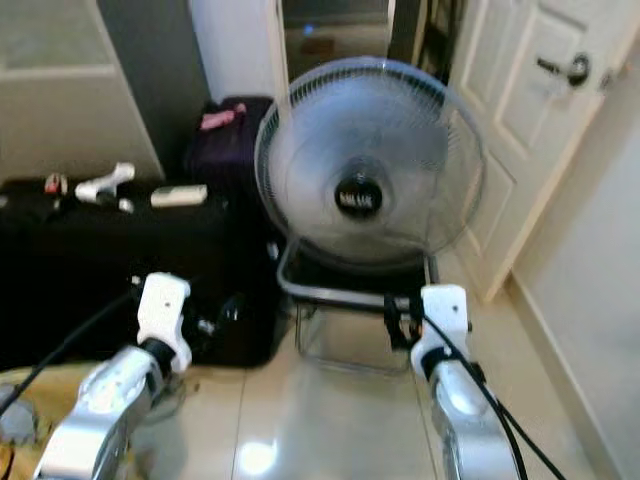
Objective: Clean up the room
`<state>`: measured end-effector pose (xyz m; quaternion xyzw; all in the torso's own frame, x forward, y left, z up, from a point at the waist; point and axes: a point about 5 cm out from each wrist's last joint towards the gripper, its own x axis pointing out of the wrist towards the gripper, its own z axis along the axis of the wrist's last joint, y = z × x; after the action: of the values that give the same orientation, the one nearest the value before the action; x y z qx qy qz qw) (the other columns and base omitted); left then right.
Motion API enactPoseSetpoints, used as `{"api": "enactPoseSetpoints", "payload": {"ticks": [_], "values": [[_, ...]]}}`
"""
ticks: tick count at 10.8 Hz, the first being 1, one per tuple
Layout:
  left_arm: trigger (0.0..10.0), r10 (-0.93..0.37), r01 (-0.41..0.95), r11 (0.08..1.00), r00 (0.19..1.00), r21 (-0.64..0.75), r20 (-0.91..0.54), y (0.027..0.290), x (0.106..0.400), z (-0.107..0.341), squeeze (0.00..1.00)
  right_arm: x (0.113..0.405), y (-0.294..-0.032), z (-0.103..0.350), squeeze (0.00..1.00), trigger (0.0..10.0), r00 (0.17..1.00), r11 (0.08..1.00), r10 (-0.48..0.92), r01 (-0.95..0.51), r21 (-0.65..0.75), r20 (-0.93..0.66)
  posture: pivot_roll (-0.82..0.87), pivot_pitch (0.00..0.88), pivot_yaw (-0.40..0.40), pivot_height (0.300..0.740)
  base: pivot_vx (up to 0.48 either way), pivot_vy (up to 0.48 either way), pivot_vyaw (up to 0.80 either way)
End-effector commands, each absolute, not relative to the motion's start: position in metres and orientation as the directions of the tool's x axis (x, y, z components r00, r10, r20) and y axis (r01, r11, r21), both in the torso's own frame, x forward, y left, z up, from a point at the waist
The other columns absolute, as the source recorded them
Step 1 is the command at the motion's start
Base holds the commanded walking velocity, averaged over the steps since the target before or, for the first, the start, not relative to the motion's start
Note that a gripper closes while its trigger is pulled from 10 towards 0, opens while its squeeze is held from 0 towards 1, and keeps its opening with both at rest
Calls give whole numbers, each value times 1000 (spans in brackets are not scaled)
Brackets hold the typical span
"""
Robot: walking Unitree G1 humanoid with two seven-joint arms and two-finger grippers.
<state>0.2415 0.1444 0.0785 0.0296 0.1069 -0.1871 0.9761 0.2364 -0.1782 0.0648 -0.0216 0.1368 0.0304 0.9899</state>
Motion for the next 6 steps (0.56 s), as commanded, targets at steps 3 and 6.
{"api": "enactPoseSetpoints", "payload": {"ticks": [3, 6], "values": [[10000, -338, 356, 934, 907, 29, -249, 151, 232, 72, 0, 227, -172, 54, 0, 10000, 948, 996, 75, -89, -31, -308, -89, 0, 17, 740, 463, 0, -533], [10000, -205, 241, 968, 918, 69, -339, 168, 219, 46, 0, 224, -164, 29, 0, 10000, 905, 989, 135, -150, -6, -404, -70, 0, 5, 740, 127, 0, 0]]}}
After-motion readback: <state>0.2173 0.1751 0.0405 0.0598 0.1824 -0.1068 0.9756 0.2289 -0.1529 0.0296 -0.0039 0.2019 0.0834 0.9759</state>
